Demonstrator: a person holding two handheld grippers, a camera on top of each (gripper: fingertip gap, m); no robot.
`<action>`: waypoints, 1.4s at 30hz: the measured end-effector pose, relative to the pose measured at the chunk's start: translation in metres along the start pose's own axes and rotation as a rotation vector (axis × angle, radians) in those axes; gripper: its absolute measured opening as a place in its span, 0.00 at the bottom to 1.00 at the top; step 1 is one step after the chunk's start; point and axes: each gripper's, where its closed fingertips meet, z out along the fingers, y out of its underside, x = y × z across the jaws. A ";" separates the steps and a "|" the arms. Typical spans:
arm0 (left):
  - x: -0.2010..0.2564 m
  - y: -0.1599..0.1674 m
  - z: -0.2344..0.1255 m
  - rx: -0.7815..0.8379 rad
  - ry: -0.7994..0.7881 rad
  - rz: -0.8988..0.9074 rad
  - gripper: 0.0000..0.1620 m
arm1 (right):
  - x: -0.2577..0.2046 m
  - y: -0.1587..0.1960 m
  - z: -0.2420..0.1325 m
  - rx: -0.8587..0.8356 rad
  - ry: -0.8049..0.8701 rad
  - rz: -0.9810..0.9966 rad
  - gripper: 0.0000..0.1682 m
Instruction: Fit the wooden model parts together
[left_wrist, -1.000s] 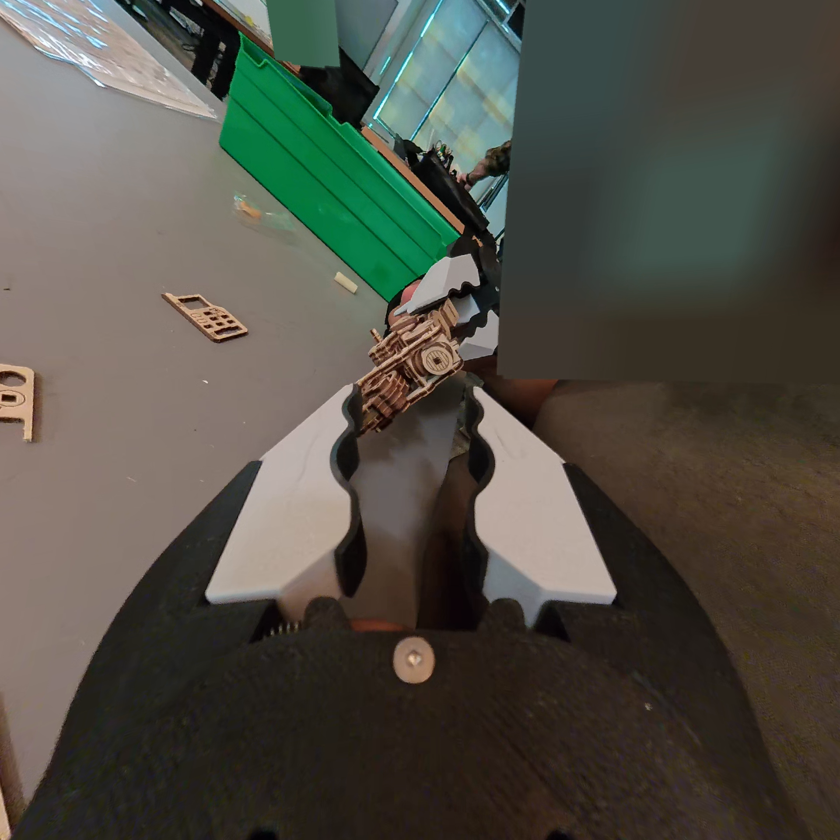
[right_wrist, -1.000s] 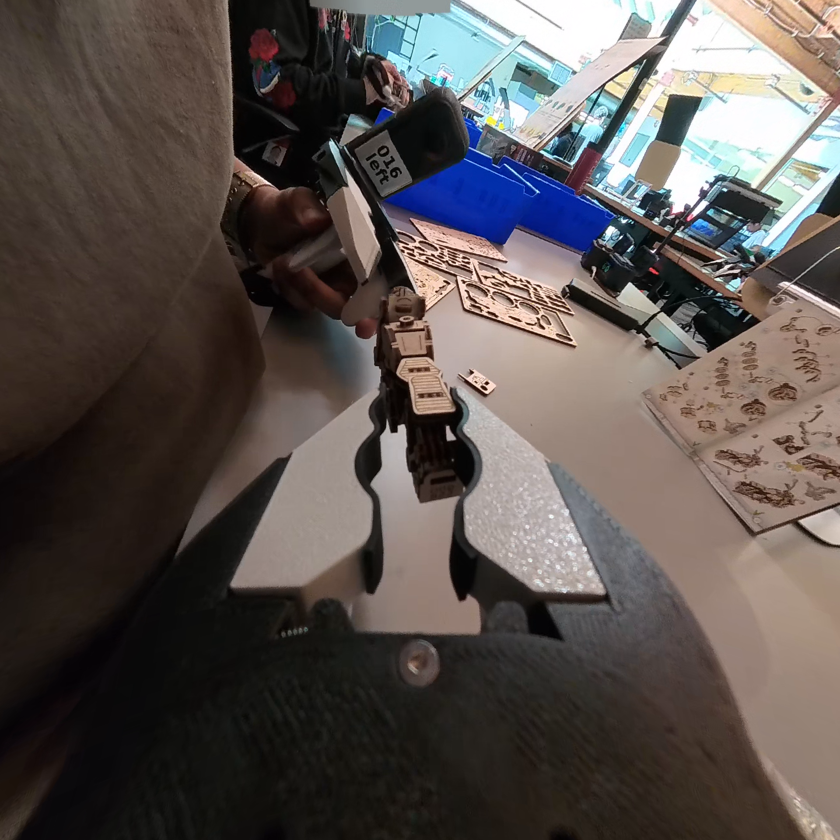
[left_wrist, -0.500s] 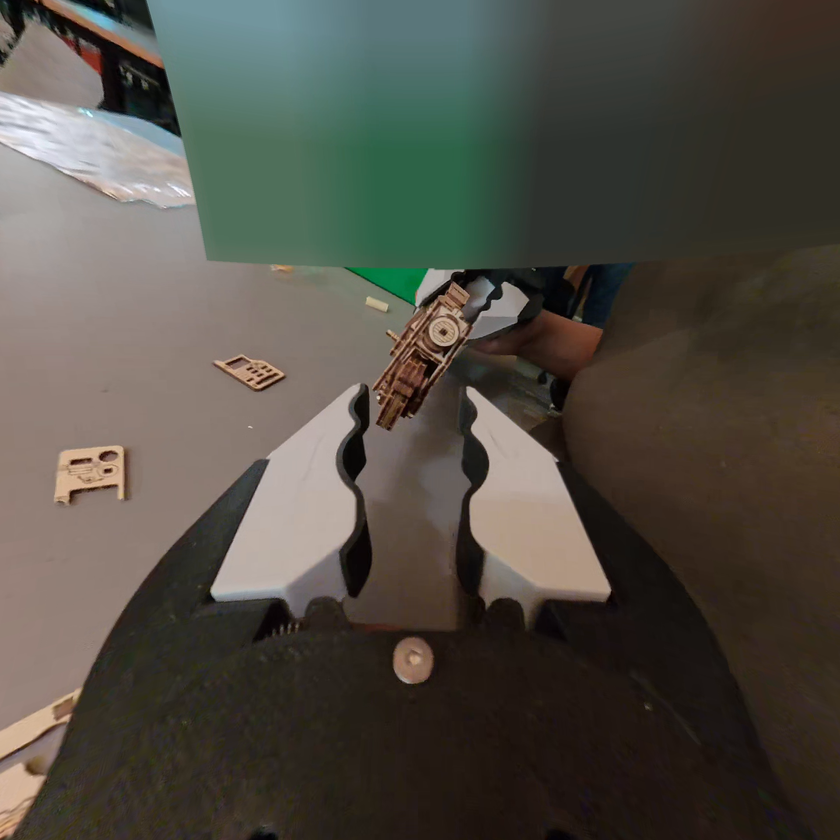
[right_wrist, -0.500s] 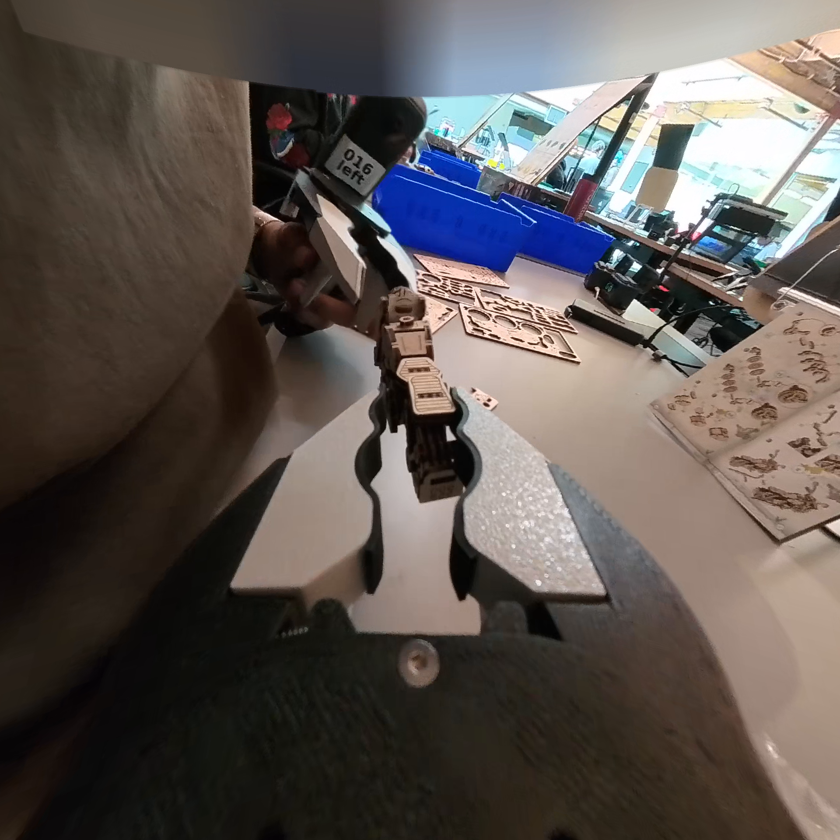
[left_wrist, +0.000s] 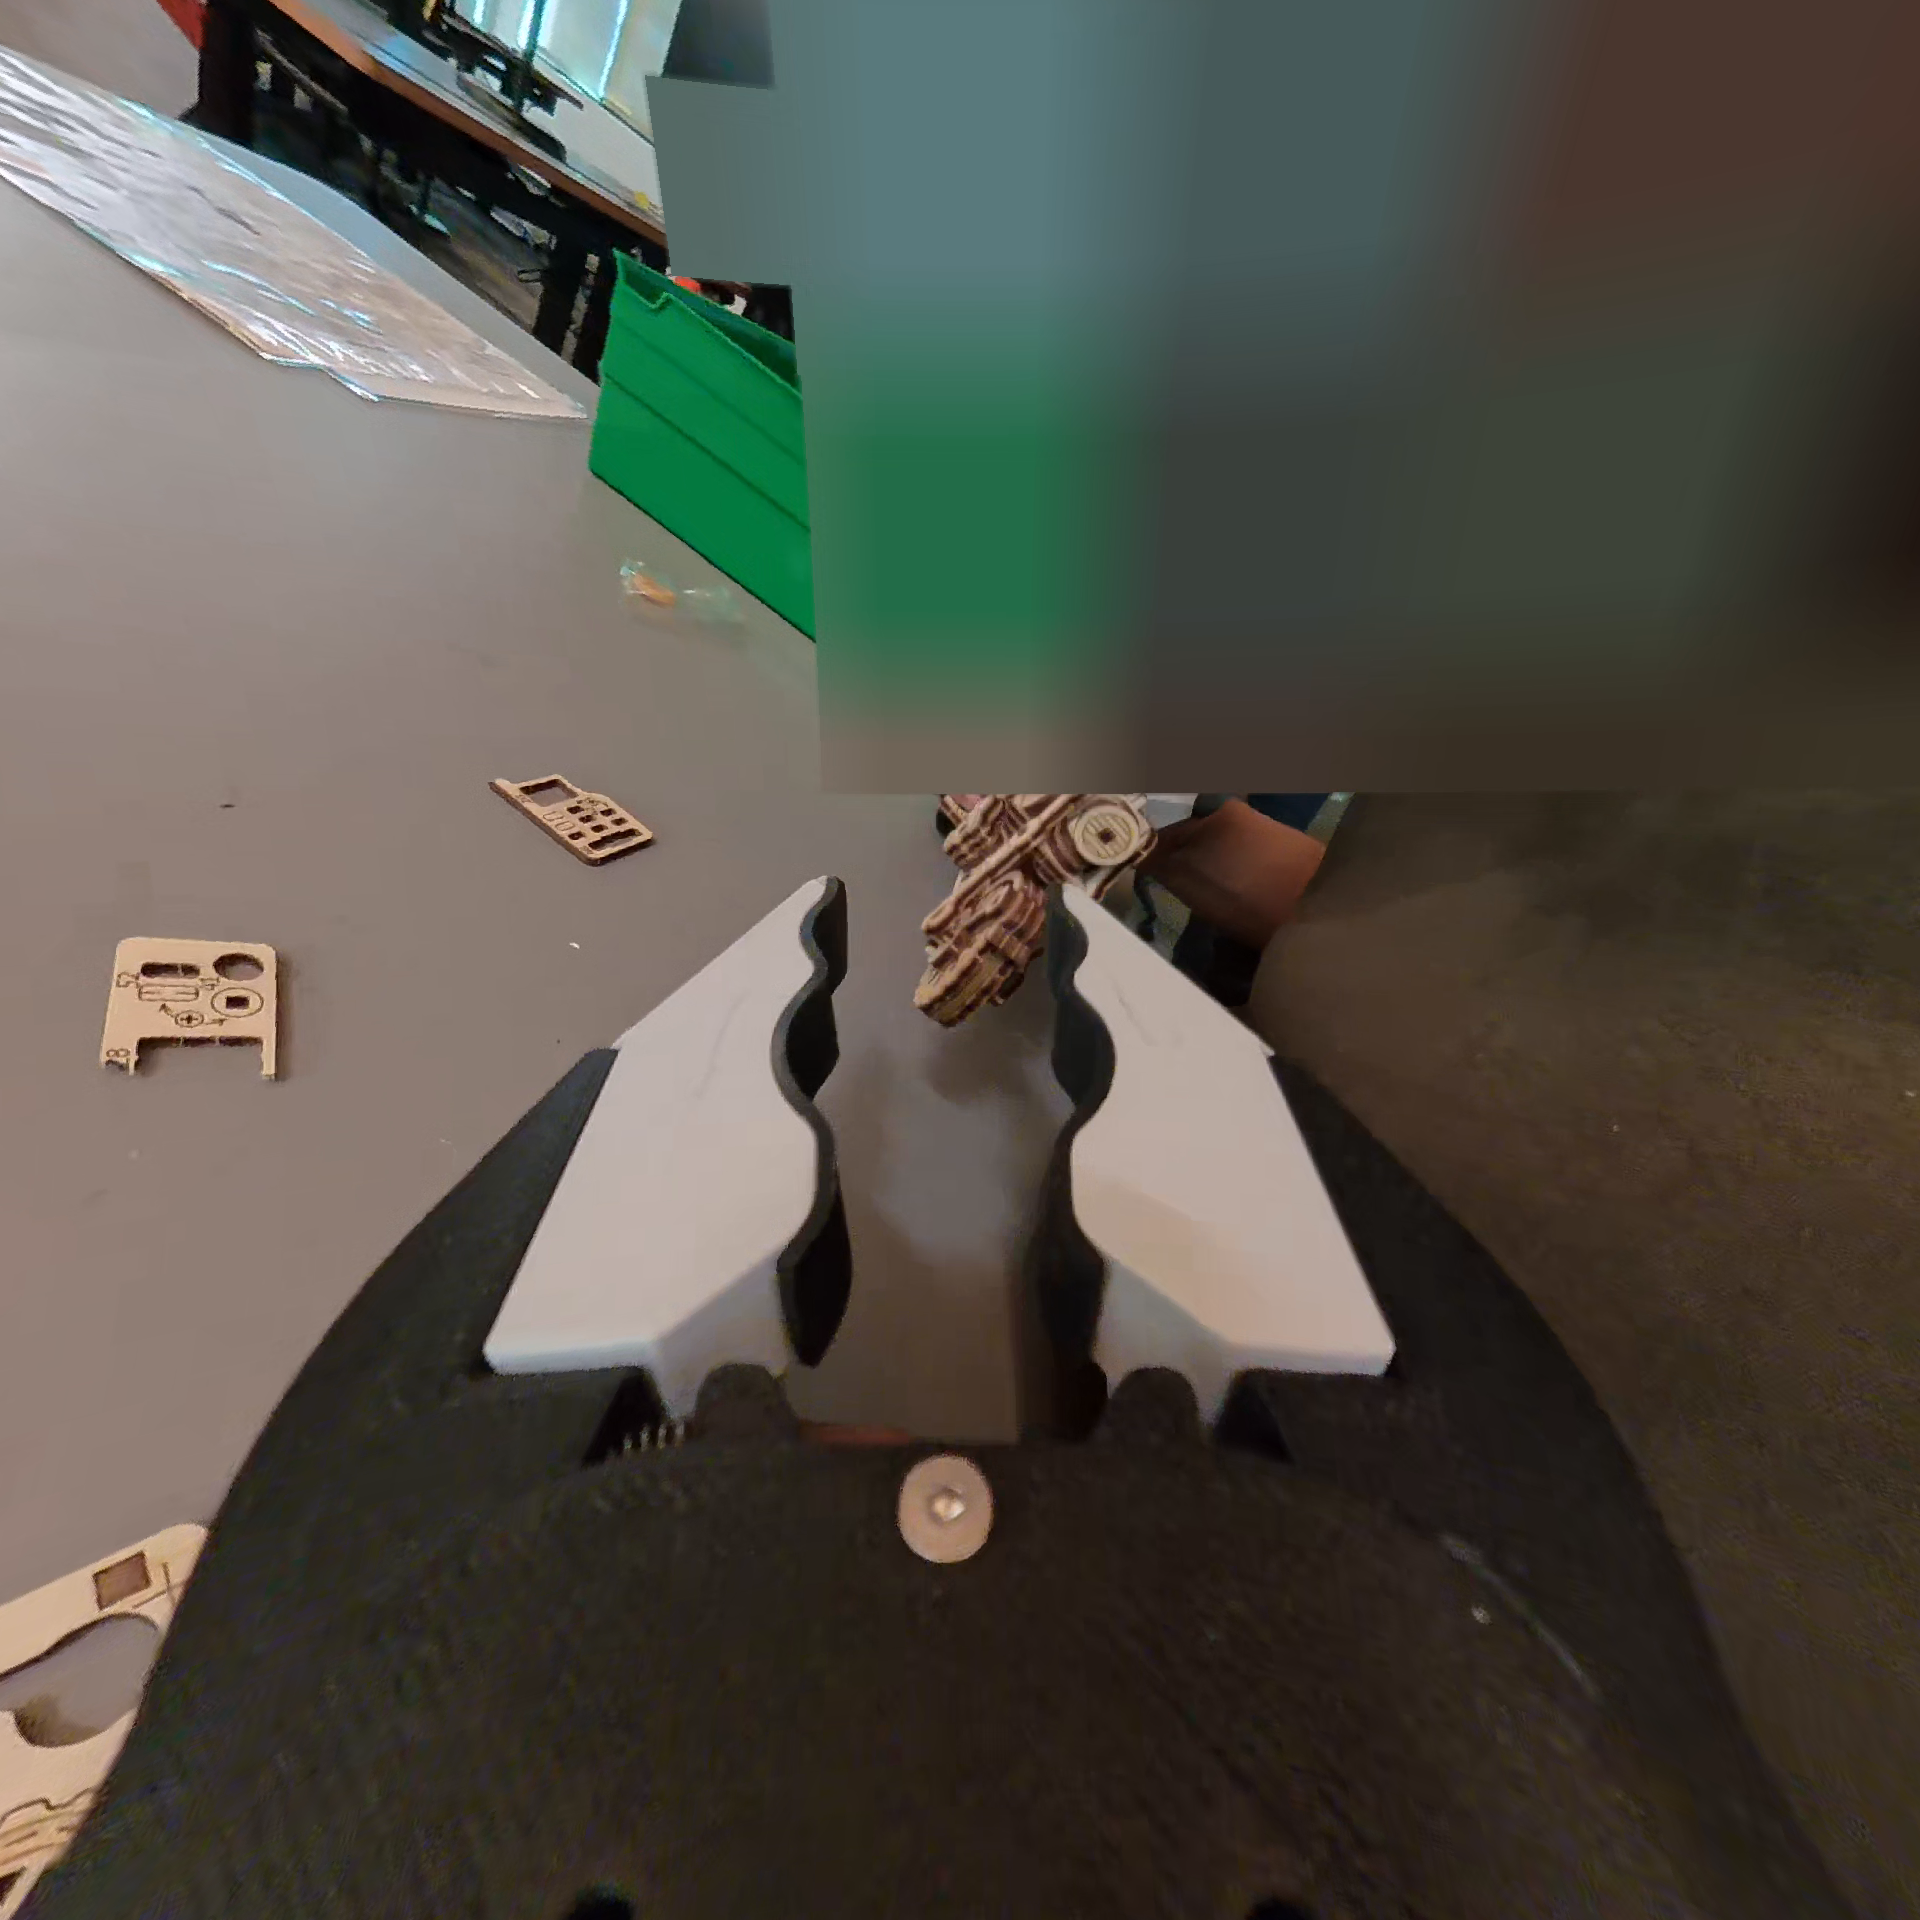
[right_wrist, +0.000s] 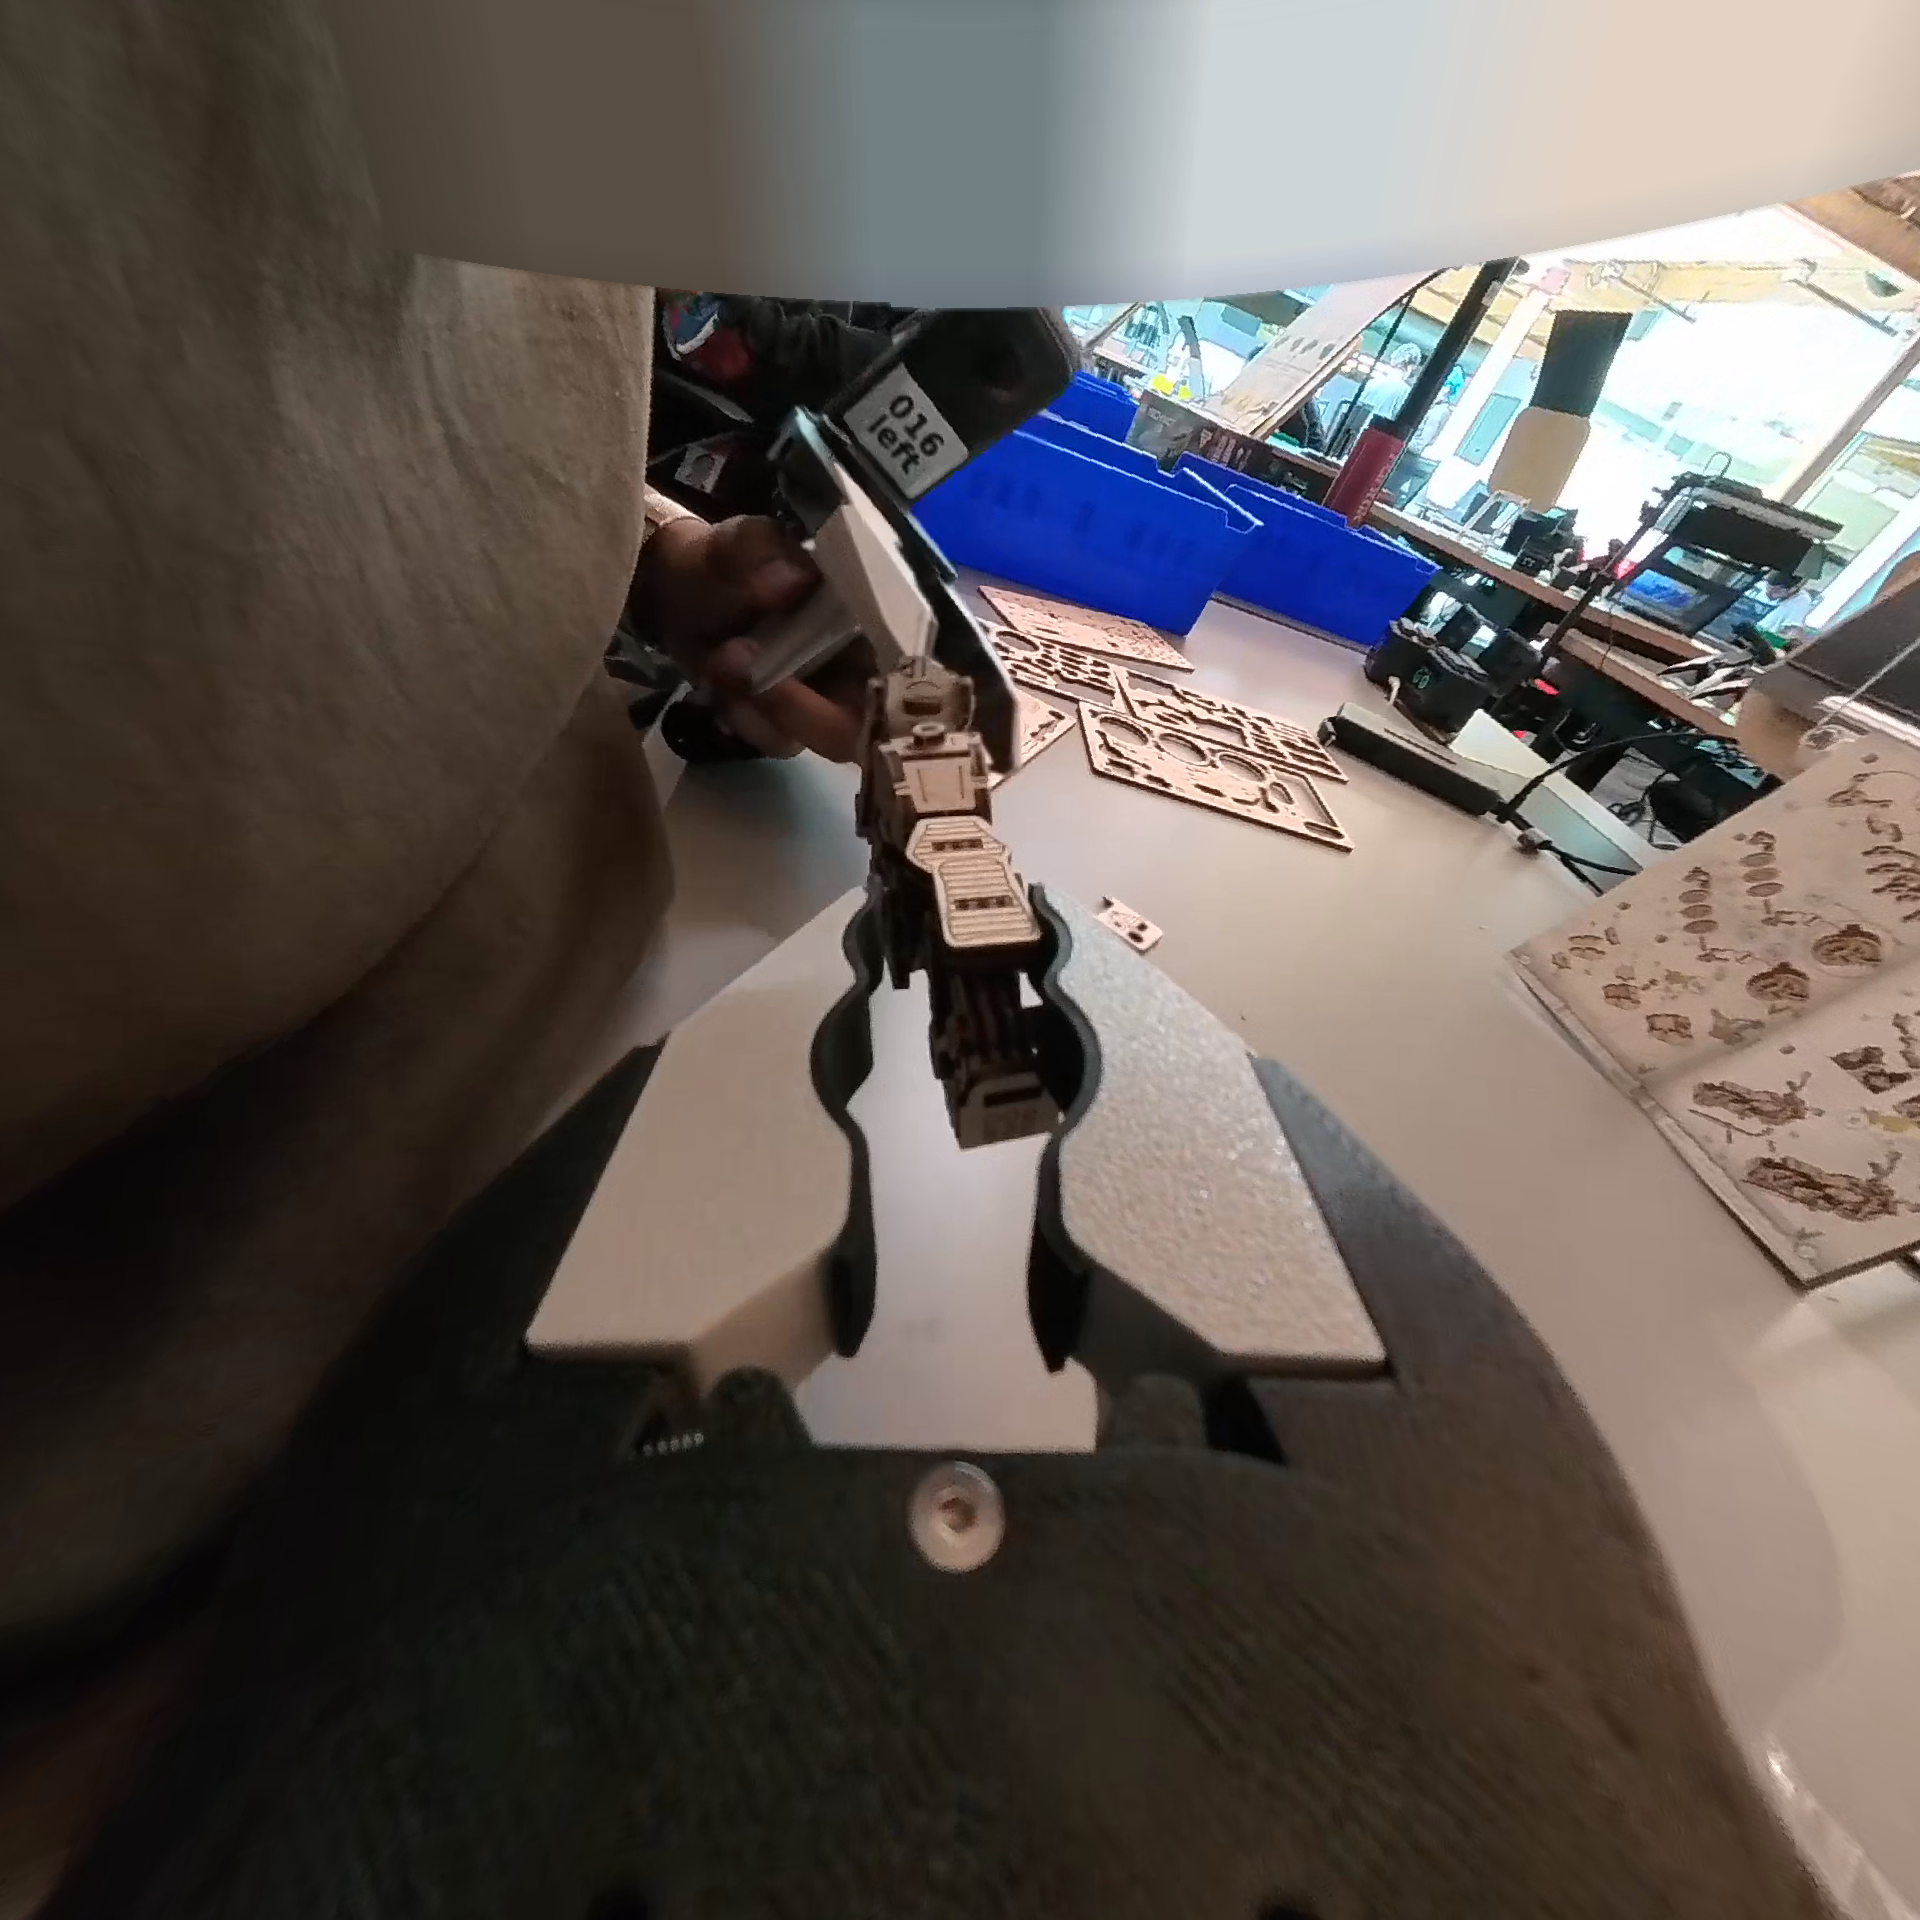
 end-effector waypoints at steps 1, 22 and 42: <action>0.000 0.000 0.000 0.002 0.009 -0.012 0.22 | -0.001 0.001 0.001 -0.006 -0.002 -0.007 0.15; -0.003 0.023 0.008 -0.133 0.065 -0.212 0.29 | 0.007 0.003 0.003 -0.012 0.036 -0.002 0.15; -0.004 0.017 0.006 -0.094 0.070 -0.220 0.20 | 0.004 0.007 0.007 -0.049 0.014 -0.013 0.15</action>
